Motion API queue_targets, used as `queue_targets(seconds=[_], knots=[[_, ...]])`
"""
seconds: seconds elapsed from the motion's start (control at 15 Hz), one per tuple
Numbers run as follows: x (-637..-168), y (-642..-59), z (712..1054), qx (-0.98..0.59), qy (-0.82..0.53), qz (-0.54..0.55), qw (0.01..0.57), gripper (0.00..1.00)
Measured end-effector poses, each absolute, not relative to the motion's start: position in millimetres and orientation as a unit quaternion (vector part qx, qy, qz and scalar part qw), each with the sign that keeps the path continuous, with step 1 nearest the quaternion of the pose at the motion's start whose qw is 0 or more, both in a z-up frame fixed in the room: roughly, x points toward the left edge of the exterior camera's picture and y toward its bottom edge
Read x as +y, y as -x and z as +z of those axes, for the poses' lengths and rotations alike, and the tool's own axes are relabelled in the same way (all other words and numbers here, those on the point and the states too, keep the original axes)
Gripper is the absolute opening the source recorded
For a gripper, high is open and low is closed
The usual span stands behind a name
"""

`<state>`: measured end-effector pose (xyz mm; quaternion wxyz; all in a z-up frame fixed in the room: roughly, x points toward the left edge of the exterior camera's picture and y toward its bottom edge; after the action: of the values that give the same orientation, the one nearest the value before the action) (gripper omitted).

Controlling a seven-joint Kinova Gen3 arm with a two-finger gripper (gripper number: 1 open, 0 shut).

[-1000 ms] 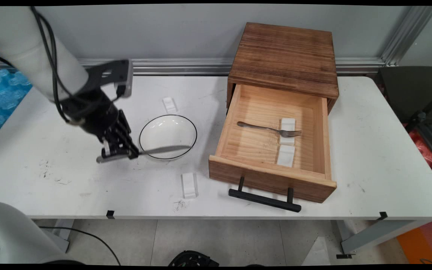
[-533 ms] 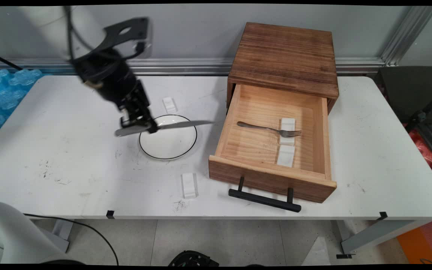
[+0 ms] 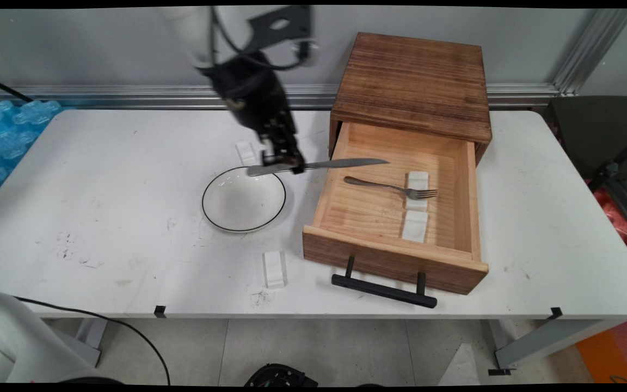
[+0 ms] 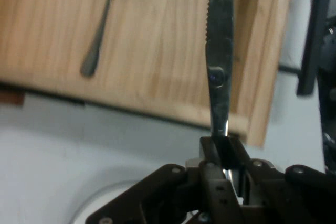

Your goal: Place the picked object into the drawer

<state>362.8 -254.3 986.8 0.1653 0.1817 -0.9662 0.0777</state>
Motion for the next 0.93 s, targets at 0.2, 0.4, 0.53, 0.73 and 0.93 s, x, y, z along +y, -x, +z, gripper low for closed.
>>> queue_targets(seconds=[0.2,0.4,0.53,0.73,0.93], knots=[[-274.5,-326.2,972.1,-0.971,-0.153,0.084,0.166,0.0],[-288.7,-299.4,957.3,-0.974,-0.131,0.091,0.163,0.0],[-297.8,-281.6,944.7,-0.976,-0.116,0.094,0.16,0.0],[-307.6,-257.5,922.6,-0.979,-0.091,0.094,0.154,0.0],[-315.3,-238.5,899.9,-0.982,-0.067,0.092,0.148,0.0]])
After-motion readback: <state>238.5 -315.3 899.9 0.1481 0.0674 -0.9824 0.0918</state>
